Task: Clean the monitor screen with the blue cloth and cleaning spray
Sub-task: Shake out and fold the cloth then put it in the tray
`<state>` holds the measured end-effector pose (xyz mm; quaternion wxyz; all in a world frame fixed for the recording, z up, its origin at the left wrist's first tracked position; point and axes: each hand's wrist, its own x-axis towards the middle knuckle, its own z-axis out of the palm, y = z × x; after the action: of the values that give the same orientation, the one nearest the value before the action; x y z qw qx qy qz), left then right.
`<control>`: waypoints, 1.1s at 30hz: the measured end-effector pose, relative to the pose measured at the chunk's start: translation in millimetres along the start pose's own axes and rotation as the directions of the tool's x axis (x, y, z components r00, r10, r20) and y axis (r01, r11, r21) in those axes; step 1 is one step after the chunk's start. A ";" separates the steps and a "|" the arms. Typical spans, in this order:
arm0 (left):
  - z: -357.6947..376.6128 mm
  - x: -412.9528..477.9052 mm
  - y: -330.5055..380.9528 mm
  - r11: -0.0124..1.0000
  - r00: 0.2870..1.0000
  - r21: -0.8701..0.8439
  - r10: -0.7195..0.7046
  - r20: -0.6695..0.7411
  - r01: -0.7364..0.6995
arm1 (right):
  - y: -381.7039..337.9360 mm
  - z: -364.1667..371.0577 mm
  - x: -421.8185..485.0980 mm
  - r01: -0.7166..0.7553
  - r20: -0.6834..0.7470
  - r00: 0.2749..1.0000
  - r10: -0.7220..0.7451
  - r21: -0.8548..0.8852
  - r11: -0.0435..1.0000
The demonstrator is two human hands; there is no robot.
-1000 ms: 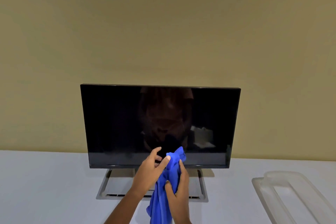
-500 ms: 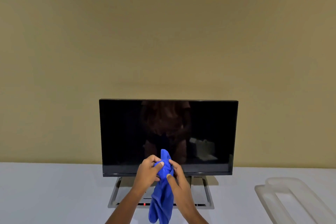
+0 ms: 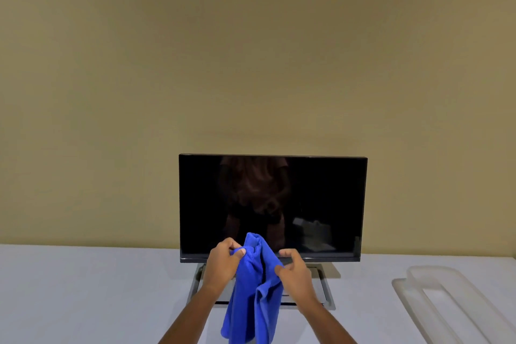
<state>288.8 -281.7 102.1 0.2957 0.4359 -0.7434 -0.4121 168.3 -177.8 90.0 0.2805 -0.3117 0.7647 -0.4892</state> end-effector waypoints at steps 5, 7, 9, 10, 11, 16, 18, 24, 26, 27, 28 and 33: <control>-3.9 -14.8 -4.1 0.990 0.996 0.131 0.062 -0.061 -0.054 | -9.7 -6.0 3.5 -0.159 -0.035 0.985 0.171 0.223 0.962; -3.0 -18.6 -1.2 0.988 0.997 0.143 0.070 -0.035 -0.064 | -14.2 -5.2 4.3 -0.180 -0.017 0.981 0.194 0.302 0.936; -1.0 -21.1 2.6 0.989 0.997 0.126 0.076 0.008 -0.076 | -19.3 -1.5 1.8 -0.171 -0.001 0.983 0.182 0.331 0.928; -0.9 -22.5 5.2 0.991 0.996 0.102 0.080 0.033 -0.083 | -21.2 0.9 0.0 -0.156 0.000 0.986 0.166 0.333 0.930; -0.8 -23.7 7.5 0.993 0.994 0.071 0.090 0.060 -0.095 | -22.7 3.3 -2.2 -0.139 -0.001 0.989 0.147 0.331 0.933; -3.9 -26.8 12.3 0.988 0.972 -0.019 0.154 0.179 -0.153 | -27.4 9.7 -9.6 -0.095 -0.025 0.994 0.108 0.314 0.945; -4.6 -28.3 16.2 0.990 0.971 -0.033 0.141 0.193 -0.137 | -28.7 11.5 -12.0 -0.099 -0.038 0.992 0.120 0.345 0.934; -13.4 -32.5 33.9 0.881 0.914 0.281 0.312 0.259 -0.380 | -35.6 12.5 -16.8 -0.179 -0.034 0.974 0.225 0.499 0.848; -17.6 -31.3 40.1 0.829 0.905 0.365 0.362 0.225 -0.423 | -37.6 9.3 -19.8 -0.173 -0.015 0.980 0.200 0.440 0.881; -20.0 -29.2 41.9 0.825 0.902 0.365 0.379 0.207 -0.430 | -36.7 5.6 -22.4 -0.126 -0.021 0.990 0.141 0.326 0.937; -23.0 -26.8 43.8 0.825 0.897 0.353 0.392 0.202 -0.440 | -35.2 -0.5 -24.8 -0.039 -0.027 0.999 0.044 0.164 0.986; -47.6 -19.4 56.2 0.815 0.840 0.253 0.439 0.319 -0.522 | -24.6 -37.4 -32.3 0.422 0.290 0.905 -0.311 -0.525 0.739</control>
<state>312.7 -265.5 172.6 0.2191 0.2209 -0.9186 -0.2436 166.7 -140.1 130.4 0.1396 -0.5699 0.7704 -0.2492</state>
